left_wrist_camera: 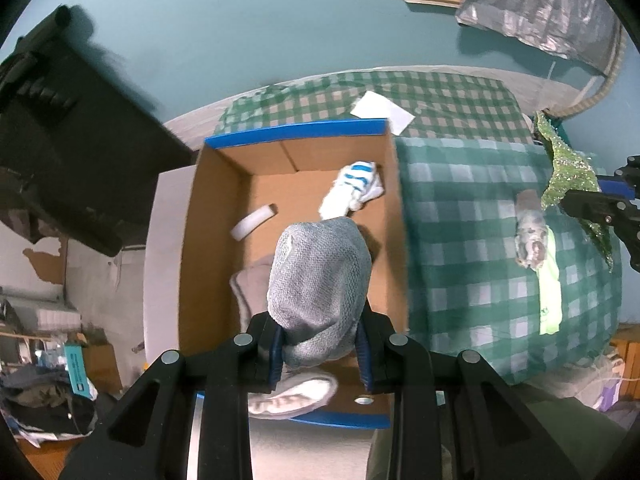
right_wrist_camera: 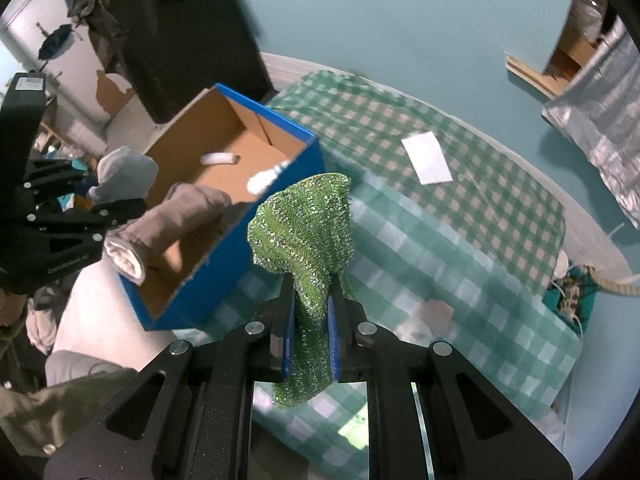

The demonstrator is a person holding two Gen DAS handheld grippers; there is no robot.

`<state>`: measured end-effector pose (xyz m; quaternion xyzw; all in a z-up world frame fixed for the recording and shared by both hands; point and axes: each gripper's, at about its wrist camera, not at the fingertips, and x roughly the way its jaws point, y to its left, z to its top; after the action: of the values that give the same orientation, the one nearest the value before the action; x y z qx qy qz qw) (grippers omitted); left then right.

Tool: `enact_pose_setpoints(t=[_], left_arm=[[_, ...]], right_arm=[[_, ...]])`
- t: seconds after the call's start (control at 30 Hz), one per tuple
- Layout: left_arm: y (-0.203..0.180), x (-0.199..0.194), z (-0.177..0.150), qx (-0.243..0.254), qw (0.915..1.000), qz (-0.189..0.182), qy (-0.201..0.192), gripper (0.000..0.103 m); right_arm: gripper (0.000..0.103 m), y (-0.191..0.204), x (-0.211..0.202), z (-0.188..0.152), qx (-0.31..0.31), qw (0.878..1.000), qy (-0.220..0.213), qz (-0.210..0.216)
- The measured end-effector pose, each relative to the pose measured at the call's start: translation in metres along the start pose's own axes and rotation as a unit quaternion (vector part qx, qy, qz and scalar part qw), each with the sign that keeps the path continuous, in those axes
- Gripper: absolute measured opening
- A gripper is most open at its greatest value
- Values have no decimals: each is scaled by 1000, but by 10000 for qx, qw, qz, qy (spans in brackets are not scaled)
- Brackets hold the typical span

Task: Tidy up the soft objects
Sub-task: 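Carry the grey sock with the left tool and the glittery cloth with the right tool over the box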

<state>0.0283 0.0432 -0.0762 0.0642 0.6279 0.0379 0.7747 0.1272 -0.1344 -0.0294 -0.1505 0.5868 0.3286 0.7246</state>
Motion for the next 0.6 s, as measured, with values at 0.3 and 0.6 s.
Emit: enact_pose_setpoints(t=[0.3,0.6], left_arm=[[34,2,-6,-279,9996,100,23,29],[63,13,-12,-526,9985,116,132,29]], right_arm=[[12,38,16,28,-307,9994,8,166],[12,77,36,59,-597,9977,61,302]])
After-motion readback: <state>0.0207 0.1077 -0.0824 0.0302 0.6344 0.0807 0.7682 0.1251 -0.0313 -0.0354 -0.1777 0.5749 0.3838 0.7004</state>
